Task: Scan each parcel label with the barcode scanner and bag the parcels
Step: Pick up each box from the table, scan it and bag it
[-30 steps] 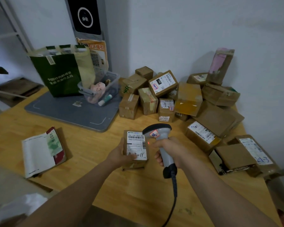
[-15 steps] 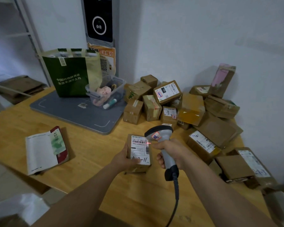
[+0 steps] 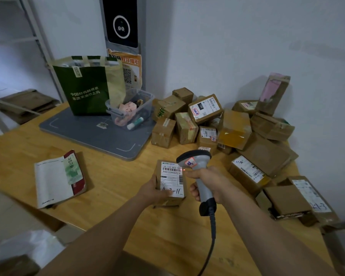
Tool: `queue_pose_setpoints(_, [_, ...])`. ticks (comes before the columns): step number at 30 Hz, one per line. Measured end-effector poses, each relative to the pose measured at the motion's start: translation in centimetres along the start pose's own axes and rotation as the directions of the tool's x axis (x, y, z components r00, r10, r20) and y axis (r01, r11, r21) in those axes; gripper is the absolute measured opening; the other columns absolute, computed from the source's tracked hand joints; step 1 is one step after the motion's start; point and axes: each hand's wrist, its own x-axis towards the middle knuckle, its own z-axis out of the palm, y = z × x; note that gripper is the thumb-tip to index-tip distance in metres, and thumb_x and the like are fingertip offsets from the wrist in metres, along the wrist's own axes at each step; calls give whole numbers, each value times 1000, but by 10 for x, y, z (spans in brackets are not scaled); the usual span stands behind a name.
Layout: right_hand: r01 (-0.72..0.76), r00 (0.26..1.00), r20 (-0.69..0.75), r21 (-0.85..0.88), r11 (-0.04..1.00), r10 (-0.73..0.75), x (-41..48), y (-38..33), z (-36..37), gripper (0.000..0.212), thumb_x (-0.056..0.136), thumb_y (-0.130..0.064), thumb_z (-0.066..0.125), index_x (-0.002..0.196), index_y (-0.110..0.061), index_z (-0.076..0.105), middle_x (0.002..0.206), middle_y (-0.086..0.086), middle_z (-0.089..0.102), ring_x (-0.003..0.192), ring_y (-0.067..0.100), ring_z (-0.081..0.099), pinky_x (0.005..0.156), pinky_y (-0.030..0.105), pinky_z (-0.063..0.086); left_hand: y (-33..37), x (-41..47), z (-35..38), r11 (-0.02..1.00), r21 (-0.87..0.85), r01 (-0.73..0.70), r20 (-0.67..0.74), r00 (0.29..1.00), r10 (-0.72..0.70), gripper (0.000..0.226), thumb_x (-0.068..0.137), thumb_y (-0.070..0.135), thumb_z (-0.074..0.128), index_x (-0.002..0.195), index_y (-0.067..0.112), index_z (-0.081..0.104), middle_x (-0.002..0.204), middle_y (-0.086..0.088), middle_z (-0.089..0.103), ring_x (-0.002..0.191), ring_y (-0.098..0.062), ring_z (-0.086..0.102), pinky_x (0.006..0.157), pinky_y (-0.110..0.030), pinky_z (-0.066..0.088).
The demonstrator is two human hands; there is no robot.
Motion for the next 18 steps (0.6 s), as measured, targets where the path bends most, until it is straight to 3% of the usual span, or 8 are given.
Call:
queue_pose_setpoints(5, [54,995,-90,98,994,-46,17,20,-2,28,85,-19,72,99,-1,56,79,23,66,47,25,61,45,29,47,0,0,2,995,-28,98,0,995,-98,78,81,27,75,143,8,31,137,-8,53,123,-24,53,91,-29,48])
queue_pose_setpoints(9, [-17,997,-64,241,970,33,34,45,8,27,83,-22,73,98,-5,58,76,14,66,47,23,61,44,28,48,-11,-8,8,967,-231,110,67,993,-97,84,76,20,80,146,17,35,136,-6,54,122,-23,53,97,-36,50])
queue_pose_setpoints(15, [-5,999,52,204,979,-5,47,47,57,34,78,-21,78,98,3,63,67,12,65,42,21,55,42,27,46,-52,-52,-25,766,-635,105,-107,969,-223,68,73,26,74,133,25,42,111,-9,67,96,-20,65,75,-29,49])
queue_pose_setpoints(18, [35,976,209,106,994,-57,40,37,110,30,78,-21,78,96,-1,65,76,13,69,41,19,54,42,26,45,-92,-89,-61,638,-768,59,-194,927,-320,56,80,10,72,127,20,45,106,-17,69,90,-27,68,67,-32,52])
